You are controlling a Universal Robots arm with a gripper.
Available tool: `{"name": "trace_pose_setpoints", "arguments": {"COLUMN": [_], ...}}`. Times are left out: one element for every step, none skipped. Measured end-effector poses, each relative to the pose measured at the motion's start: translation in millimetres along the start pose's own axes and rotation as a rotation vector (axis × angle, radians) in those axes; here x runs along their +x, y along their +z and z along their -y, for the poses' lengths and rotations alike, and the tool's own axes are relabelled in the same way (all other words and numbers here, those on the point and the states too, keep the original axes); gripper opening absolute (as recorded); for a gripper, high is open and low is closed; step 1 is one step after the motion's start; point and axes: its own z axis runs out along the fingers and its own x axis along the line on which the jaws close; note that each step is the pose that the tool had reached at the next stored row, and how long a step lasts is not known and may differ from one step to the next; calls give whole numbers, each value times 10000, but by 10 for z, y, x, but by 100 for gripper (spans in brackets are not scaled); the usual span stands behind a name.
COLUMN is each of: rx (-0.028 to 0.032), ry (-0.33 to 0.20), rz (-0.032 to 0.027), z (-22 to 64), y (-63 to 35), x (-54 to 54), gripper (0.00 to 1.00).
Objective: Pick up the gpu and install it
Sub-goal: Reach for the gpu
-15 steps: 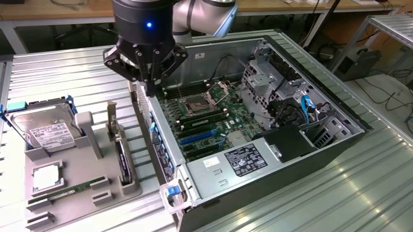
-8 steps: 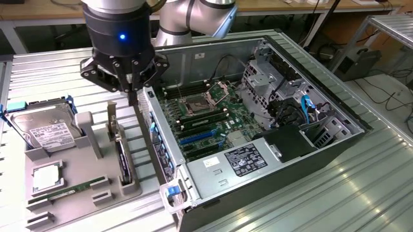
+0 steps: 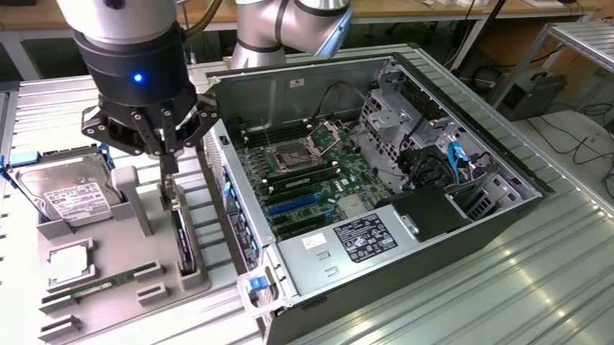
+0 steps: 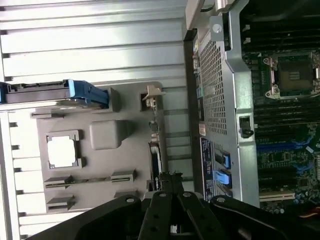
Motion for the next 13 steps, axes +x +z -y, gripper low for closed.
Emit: {"name": "trace_pose_setpoints", "arguments": {"rx": [2,1,1,0,0,0,1,1,0,0,0,1,1], "ry": [0,-1,-2,0,0,0,0,0,0,0,0,0,0], "rz": [-2,-2,-1,-2,-2,-2,-3,-2,-2,-2,-2,-3,-2], "z": [14,25,30,30,30,30,30,30,31,31,31,30,31], "y": [13,20,20,20,20,20,19,20,20,20,20,20,20], "x": [20,29,30,30,30,30,30,30,30,30,30,30,30], "gripper": [11,11,11,11,11,11,11,11,11,11,11,11,11]}}
